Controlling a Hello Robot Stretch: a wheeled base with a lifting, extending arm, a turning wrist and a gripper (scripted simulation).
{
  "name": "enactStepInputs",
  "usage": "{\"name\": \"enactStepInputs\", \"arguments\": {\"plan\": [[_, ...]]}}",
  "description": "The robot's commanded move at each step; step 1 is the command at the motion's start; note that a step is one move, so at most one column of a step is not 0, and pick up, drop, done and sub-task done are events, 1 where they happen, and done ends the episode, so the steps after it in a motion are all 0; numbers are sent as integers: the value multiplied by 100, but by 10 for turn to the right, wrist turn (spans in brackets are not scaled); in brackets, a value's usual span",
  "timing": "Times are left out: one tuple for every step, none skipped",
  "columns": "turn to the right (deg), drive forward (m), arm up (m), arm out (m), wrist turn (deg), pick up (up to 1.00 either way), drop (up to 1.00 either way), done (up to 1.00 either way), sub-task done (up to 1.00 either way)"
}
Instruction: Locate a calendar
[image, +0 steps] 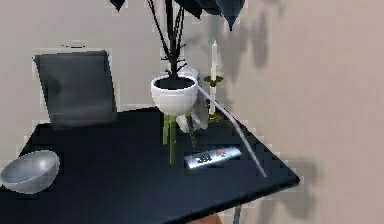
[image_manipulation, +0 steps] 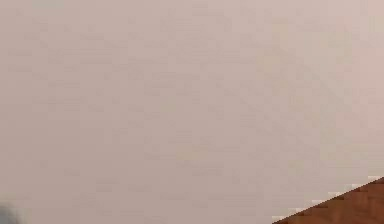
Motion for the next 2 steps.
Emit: {"name": "enactStepInputs", "arguments": {"plan": [[0,90,0,0,0,0,0,0,0],[0,0,0,0,0,0,0,100,0]]}}
